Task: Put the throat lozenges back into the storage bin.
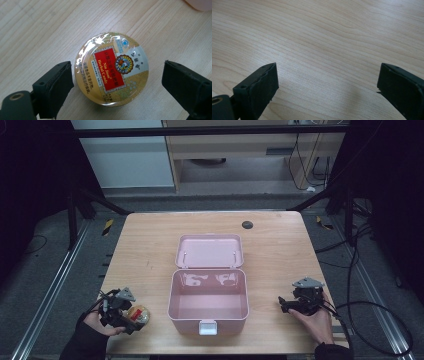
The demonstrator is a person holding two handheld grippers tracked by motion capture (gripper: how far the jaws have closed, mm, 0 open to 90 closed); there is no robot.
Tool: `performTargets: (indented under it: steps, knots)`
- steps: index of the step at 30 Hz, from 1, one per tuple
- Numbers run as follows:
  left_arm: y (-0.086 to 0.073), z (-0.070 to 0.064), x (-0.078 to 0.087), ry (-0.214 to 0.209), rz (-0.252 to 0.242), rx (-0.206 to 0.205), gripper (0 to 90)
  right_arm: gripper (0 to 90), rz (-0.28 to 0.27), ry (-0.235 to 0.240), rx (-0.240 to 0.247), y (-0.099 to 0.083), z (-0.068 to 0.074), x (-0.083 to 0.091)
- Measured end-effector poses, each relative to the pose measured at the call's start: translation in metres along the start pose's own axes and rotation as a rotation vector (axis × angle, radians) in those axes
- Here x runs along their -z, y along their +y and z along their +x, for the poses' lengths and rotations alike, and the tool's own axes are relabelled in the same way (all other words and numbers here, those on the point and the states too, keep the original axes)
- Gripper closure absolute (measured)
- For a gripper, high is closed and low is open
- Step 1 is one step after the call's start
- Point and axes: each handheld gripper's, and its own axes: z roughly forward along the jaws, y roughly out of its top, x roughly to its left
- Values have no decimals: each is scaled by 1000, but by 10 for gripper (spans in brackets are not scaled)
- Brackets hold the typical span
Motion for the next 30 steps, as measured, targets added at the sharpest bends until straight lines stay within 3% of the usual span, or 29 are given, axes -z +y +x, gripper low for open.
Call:
performTargets:
  steps: [7,13,18,21,26,30]
  knots:
    - [0,8,0,-24,4,-91,85,39,-2,1,7,0,0,0]
    - [12,8,5,-51,1,-194,79,36,-7,0,12,0,0,0]
    - [14,7,3,-45,42,-232,74,32,-5,3,21,0,0,-1]
    - [13,7,3,-39,45,-230,71,31,-6,3,23,0,0,-1]
    - [17,10,8,-21,-16,-219,83,29,-8,5,19,1,0,-2]
    - [28,20,19,43,-131,-208,97,29,-11,10,21,1,0,-3]
